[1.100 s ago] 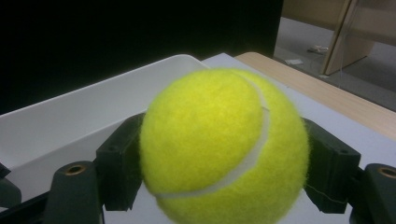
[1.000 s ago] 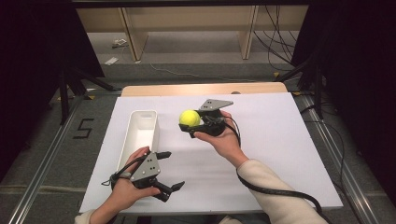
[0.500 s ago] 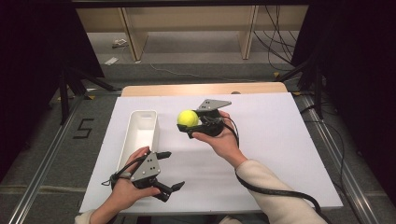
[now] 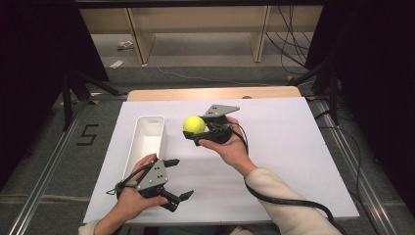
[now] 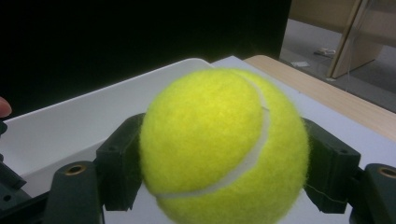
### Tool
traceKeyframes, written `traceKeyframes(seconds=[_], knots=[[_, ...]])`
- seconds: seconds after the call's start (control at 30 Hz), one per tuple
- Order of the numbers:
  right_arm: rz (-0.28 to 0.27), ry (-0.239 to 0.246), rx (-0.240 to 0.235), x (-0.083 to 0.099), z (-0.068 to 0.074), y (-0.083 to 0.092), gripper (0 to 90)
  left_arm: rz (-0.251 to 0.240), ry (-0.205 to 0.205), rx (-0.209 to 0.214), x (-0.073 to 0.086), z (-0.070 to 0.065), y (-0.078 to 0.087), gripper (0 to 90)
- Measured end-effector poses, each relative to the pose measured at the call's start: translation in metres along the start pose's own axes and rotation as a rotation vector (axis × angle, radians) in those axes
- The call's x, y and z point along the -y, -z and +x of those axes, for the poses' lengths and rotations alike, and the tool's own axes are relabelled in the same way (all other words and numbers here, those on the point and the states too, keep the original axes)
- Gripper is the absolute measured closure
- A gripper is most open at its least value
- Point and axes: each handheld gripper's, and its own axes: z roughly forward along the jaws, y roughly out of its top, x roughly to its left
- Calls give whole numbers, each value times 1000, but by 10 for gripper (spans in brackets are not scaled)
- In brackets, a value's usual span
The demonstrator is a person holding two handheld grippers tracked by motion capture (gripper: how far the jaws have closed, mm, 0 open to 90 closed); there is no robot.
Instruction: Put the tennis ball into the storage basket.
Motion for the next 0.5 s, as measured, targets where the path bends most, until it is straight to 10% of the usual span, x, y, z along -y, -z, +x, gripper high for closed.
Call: traceKeyframes(seconds=[0.5], knots=[[3, 1, -7, -1, 3, -4, 266, 0, -1, 2, 0, 0, 0, 0]])
